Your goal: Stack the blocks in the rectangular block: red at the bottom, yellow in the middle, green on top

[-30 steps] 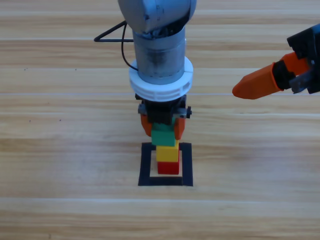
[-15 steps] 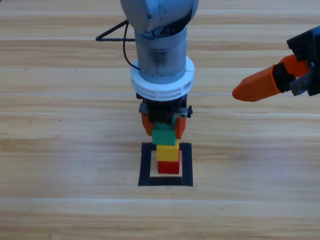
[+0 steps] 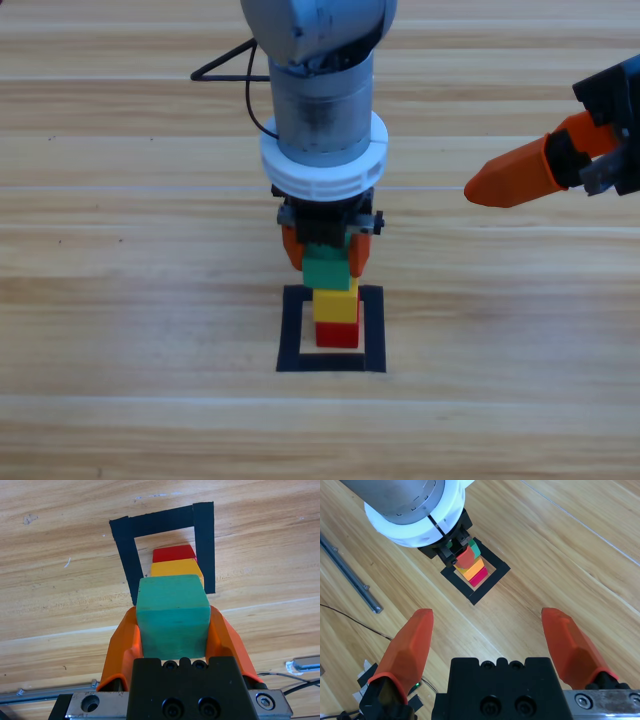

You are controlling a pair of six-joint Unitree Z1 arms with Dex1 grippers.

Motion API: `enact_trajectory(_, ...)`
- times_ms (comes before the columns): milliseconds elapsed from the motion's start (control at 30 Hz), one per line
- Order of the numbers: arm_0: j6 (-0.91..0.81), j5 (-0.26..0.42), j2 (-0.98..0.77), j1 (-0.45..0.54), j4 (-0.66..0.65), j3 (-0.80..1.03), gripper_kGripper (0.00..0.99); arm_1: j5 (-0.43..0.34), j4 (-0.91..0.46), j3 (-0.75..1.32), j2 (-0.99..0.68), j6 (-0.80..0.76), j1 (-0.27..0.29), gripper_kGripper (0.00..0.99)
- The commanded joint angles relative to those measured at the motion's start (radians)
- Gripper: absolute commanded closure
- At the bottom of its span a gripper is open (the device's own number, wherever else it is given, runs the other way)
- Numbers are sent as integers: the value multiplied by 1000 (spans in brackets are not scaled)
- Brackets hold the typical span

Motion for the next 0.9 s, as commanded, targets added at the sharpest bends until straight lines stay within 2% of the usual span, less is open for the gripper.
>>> enact_trajectory(33,0,13,42,-31,9,-16,990,23,22,30,-11,-10,-31,33)
enact_trajectory(900,-14,25,86,-38,9,-29,990,47,22,31,-3,-16,-31,33)
